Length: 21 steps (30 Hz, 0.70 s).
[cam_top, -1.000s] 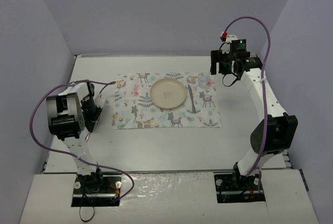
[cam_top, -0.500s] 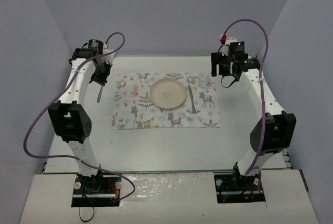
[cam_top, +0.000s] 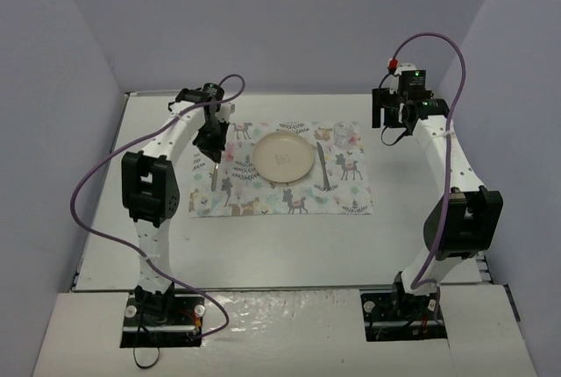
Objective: Set the dinner table for one person
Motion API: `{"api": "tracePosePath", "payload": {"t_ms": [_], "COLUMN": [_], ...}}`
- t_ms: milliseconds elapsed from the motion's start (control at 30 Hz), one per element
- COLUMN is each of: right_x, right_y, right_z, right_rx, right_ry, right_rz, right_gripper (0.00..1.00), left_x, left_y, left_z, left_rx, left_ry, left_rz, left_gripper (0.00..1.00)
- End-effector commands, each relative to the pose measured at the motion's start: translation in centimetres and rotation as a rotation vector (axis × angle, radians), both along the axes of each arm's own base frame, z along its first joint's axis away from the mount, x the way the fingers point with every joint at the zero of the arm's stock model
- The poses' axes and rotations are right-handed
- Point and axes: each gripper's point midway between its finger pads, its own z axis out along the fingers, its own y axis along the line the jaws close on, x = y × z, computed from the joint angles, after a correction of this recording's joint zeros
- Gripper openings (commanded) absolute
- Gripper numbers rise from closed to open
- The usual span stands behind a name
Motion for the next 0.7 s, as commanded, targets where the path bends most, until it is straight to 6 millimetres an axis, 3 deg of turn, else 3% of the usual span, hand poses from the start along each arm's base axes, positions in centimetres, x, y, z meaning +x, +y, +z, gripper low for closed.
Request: {"api": "tracePosePath", "payload": {"t_ms": [0, 100, 333, 667], "right_x": [0.8, 0.7, 0.6, 0.7], "right_y": [-2.6, -4.2, -5.5, -6.2], "right_z": [0.3, 0.0, -0.2, -0.5], "right_rx": [-0.048, -0.044, -0.042, -0.046], "right_ry": [-0.038, -0.033, -0.026, -0.017], "right_rz": [-0.067, -0.101, -0.133, -0.148], "right_gripper": [0.72, 0.72, 0.72, 0.72], "left_x": [1.9, 2.9, 4.1, 4.1], "left_y": [-1.3, -1.4, -3.1, -3.2], "left_z": [0.9, -0.3, -1.5, -3.4], "left_rx": [-0.092, -0.102, -0.169, -0.192], "left_ry": [-0.022, -0.006, 0.022, 0.067], "left_rz": [0.078, 0.089, 0.073, 0.074], "left_gripper": [0.0, 0.0, 0.0, 0.0]}}
